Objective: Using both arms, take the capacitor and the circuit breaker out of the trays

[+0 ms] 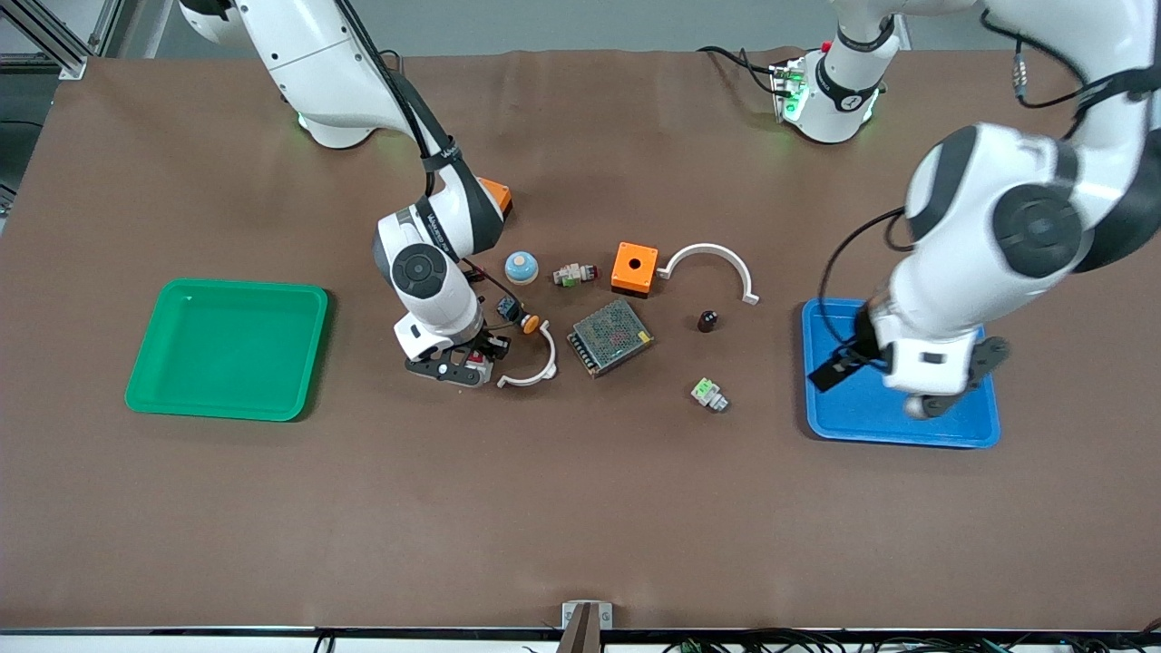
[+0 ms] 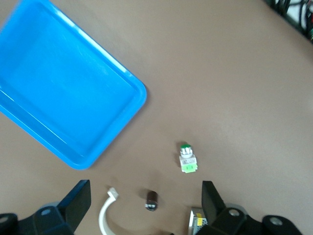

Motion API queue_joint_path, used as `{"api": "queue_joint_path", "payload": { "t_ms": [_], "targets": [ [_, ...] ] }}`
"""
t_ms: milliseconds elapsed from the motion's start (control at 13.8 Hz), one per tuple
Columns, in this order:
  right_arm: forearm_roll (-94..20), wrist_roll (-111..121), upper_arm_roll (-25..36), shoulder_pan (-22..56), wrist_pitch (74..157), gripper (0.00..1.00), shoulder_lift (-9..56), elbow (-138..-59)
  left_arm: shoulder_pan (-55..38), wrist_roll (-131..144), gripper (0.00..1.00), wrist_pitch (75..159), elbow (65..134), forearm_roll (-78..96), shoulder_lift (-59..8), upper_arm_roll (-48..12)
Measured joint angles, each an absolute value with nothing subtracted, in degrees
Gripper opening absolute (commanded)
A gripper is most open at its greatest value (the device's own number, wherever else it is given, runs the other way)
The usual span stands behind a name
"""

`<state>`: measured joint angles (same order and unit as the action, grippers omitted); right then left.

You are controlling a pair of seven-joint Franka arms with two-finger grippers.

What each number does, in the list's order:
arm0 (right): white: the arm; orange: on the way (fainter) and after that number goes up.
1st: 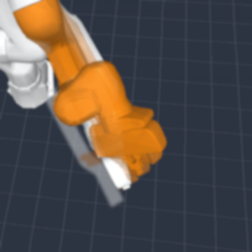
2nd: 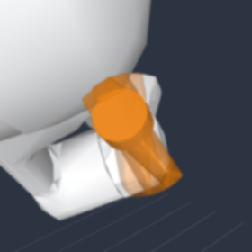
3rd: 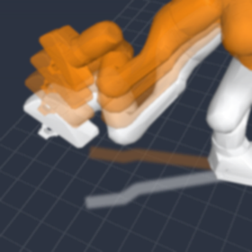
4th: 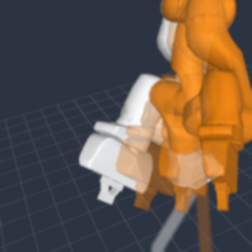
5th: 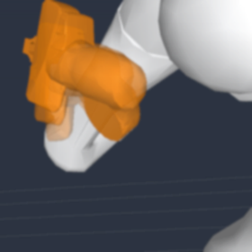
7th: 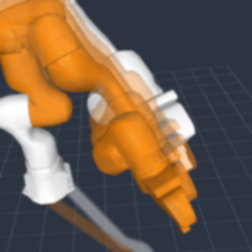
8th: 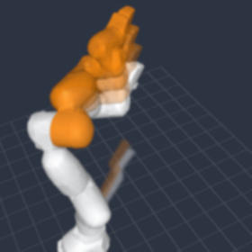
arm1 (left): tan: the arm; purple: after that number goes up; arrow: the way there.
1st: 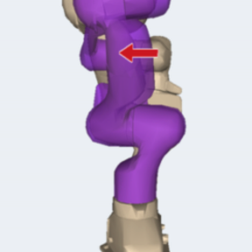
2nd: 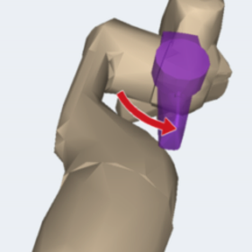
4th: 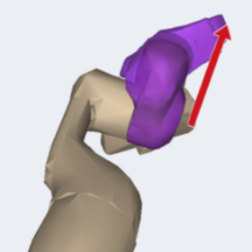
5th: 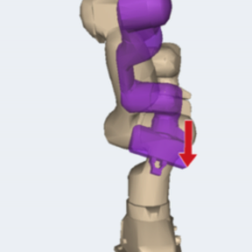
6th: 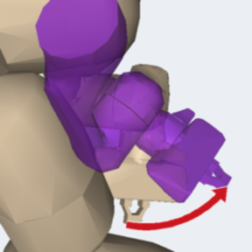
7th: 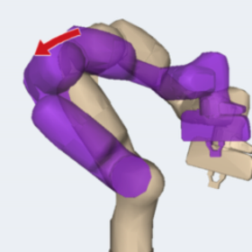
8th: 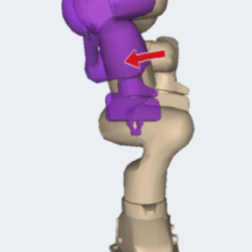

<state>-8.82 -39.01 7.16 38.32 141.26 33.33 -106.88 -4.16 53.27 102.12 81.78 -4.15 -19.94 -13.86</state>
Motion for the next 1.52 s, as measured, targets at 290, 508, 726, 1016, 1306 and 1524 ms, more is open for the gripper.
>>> {"api": "queue_joint_path", "payload": {
  "t_ms": [290,508,726,1016,1306,1524],
  "targets": [
    [-8.8,-38.9,7.6,38.6,138.9,1.00,33.4,-105.9,0.1,42.3,1.00,96.7,81.1,-4.2,-13.7,-13.8],
    [-8.8,-37.1,8.5,37.6,129.0,1.00,33.3,-99.4,1.9,35.4,1.00,93.1,81.1,-4.2,-9.4,-13.8],
    [-8.8,-29.4,9.4,32.9,119.9,1.00,32.8,-91.9,2.4,27.4,1.00,88.8,81.2,-4.2,-5.6,-11.9],
    [-8.2,-13.6,13.4,25.3,110.0,1.00,28.5,-89.7,-0.5,18.8,1.00,82.8,83.3,-1.8,0.1,-4.4],
    [-7.6,0.4,21.5,22.0,101.8,1.00,22.7,-89.6,-1.0,14.8,1.00,82.1,88.6,0.0,4.7,-2.6],
    [-7.6,7.9,28.8,21.7,99.4,1.00,20.5,-89.6,-1.4,13.4,1.00,82.9,92.2,0.0,6.7,-2.9]
  ]
}}
